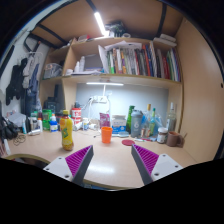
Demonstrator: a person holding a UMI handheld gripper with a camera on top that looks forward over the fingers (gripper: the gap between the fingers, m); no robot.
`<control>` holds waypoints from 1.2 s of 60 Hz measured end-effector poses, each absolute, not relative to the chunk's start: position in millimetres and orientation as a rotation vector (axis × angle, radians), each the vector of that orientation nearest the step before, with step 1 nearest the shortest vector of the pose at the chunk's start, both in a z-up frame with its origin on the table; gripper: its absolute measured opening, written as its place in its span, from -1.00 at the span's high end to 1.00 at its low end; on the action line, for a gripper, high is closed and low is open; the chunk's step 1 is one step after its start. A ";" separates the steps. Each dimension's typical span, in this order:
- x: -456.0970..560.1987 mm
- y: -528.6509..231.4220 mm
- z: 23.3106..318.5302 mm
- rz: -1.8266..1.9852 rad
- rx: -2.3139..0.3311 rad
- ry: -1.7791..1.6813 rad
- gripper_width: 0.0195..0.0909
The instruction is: Pour water
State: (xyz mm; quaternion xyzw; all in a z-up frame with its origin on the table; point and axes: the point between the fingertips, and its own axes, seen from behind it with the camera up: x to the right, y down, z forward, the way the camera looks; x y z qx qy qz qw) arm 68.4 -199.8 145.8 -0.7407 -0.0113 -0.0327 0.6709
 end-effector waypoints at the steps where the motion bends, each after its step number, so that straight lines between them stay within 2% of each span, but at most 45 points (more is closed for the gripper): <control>1: 69.1 -199.2 146.4 -0.076 -1.666 -0.026 -0.83; 18: 51.4 -180.8 134.8 0.000 -1.662 -0.035 -0.84; 27: -7.7 -162.8 121.3 0.107 -1.643 -0.093 -0.80; 32: -60.3 -141.6 111.2 0.184 -1.639 -0.130 -0.80; 41: -138.0 -90.8 113.9 0.232 -1.619 -0.194 -0.84; 56: -163.0 18.8 98.1 0.090 -1.686 -0.114 -0.83; 60: -160.8 39.6 89.1 0.094 -1.722 -0.077 0.01; 62: -157.5 45.4 90.3 0.094 -1.719 -0.044 0.05; 65: -157.6 52.8 88.8 0.089 -1.725 -0.033 0.25; 72: -173.7 59.3 87.2 0.136 -1.722 -0.120 0.35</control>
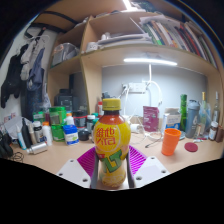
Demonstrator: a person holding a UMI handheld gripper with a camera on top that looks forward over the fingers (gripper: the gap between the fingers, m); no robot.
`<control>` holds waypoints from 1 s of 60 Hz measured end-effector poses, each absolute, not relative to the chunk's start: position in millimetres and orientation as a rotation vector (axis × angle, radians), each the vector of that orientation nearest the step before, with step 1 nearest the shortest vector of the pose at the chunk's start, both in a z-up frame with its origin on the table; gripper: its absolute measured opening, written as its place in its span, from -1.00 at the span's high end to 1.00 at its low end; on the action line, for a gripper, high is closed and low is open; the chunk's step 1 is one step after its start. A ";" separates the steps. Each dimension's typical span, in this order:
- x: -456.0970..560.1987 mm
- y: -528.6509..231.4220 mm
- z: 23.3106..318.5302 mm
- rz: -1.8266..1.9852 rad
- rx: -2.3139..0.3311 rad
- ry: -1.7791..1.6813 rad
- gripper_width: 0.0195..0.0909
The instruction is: Pour water
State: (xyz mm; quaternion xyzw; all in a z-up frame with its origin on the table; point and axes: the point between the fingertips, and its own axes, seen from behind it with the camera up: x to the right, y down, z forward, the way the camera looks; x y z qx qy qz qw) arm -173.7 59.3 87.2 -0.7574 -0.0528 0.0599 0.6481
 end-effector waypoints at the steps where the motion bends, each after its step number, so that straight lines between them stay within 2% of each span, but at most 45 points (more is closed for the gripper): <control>1: -176.6 60.9 87.1 0.144 -1.725 -0.128 0.34; 8: -179.9 78.5 105.8 0.307 -1.723 -0.075 0.35; 15: -164.8 109.3 159.3 0.747 -1.640 0.271 0.35; 18: -147.4 125.5 172.1 0.960 -1.591 0.486 0.35; 24: -118.8 144.2 175.1 1.355 -1.459 0.910 0.36; 30: -97.1 175.7 160.6 1.542 -1.354 1.130 0.36; 36: -81.8 181.2 158.7 1.619 -1.270 1.258 0.36; 49: -63.5 182.2 175.2 1.821 -1.014 1.490 0.36; 60: -66.1 184.7 176.9 1.909 -0.950 1.585 0.35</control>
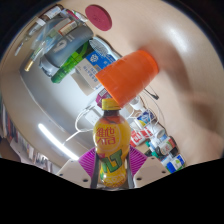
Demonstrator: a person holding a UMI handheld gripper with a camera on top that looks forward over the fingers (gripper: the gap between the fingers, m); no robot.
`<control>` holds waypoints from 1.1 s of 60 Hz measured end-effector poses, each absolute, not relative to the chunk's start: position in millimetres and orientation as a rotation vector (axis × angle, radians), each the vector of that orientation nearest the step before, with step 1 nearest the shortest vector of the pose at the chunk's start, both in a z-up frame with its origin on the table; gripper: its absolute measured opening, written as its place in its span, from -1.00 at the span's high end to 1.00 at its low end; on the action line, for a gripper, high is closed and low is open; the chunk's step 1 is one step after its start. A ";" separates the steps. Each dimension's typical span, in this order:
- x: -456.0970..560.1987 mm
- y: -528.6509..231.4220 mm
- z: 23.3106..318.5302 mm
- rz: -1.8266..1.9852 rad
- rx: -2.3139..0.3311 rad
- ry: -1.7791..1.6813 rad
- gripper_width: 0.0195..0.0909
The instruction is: Pour water
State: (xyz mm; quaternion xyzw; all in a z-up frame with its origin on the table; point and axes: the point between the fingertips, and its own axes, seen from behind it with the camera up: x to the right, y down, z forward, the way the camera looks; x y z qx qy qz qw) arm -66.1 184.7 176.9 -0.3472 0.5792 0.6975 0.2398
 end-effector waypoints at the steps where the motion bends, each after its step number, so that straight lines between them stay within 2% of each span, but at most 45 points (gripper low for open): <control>1: -67.5 184.6 175.8 1.909 -0.948 1.585 0.36; 10: -71.7 183.4 186.6 1.876 -1.037 1.460 0.35; 11: -72.4 183.2 189.1 1.844 -1.074 1.427 0.30; 12: -72.7 182.9 190.9 1.808 -1.114 1.378 0.36; 13: -72.9 182.6 193.7 1.765 -1.157 1.320 0.28; 14: -72.4 182.1 197.5 1.716 -1.200 1.251 0.35; 15: -71.3 181.7 201.6 1.656 -1.244 1.174 0.35; 16: -68.6 180.9 206.3 1.589 -1.285 1.092 0.27; 20: -52.4 170.7 234.0 1.300 -1.385 0.761 0.36; 25: 1.4 164.0 273.7 0.946 -1.378 0.464 0.35; 30: 70.1 160.5 301.6 0.605 -1.363 0.358 0.35; 35: 130.1 162.7 310.0 0.363 -1.355 0.257 0.34; 40: 176.9 170.3 285.7 0.177 -1.385 0.193 0.34; 49: 212.6 196.0 182.2 0.040 -1.513 0.073 0.34; 54: 209.2 204.3 140.4 0.043 -1.597 0.037 0.34; 58: 203.2 208.1 117.5 0.070 -1.629 0.022 0.34; 66: 199.8 209.2 91.7 0.044 -1.668 -0.025 0.30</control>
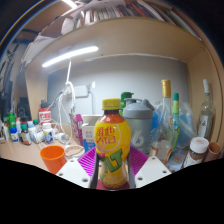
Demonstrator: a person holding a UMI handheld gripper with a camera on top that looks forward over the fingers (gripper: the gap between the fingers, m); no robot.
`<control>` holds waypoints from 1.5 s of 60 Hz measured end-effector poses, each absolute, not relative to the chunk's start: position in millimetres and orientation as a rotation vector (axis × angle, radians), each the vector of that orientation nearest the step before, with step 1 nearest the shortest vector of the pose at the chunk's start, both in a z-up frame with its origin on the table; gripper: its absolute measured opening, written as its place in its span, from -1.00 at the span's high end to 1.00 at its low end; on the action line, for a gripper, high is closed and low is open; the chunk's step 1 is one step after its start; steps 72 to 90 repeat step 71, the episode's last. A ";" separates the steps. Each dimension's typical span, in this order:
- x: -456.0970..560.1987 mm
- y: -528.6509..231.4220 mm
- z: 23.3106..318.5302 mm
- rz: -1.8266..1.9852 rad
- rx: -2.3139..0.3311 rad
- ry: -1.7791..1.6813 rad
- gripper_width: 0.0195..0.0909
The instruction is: Pour water
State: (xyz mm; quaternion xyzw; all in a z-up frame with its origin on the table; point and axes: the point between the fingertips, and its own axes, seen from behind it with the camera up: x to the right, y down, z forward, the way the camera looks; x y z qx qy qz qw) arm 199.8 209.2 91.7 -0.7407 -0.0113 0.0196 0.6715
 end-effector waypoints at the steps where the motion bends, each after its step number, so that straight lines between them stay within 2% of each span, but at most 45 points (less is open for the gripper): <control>1: 199.7 208.4 89.1 0.040 -1.676 -0.029 0.29; 7: 197.5 207.0 92.7 0.033 -1.652 -0.045 0.30; 12: 199.2 208.1 93.1 0.032 -1.643 -0.027 0.21; 21: 195.8 201.6 86.3 0.037 -1.706 -0.061 -0.24; 26: 192.5 184.4 85.3 0.093 -1.741 -0.045 -0.87; 30: 195.0 164.6 90.7 0.114 -1.736 -0.016 -0.80; 65: 195.2 -96.7 147.0 0.025 -1.658 0.131 -0.81; 71: 195.0 -121.4 157.5 0.004 -1.635 0.118 -0.81; 90: 195.0 -121.4 157.5 0.004 -1.635 0.118 -0.81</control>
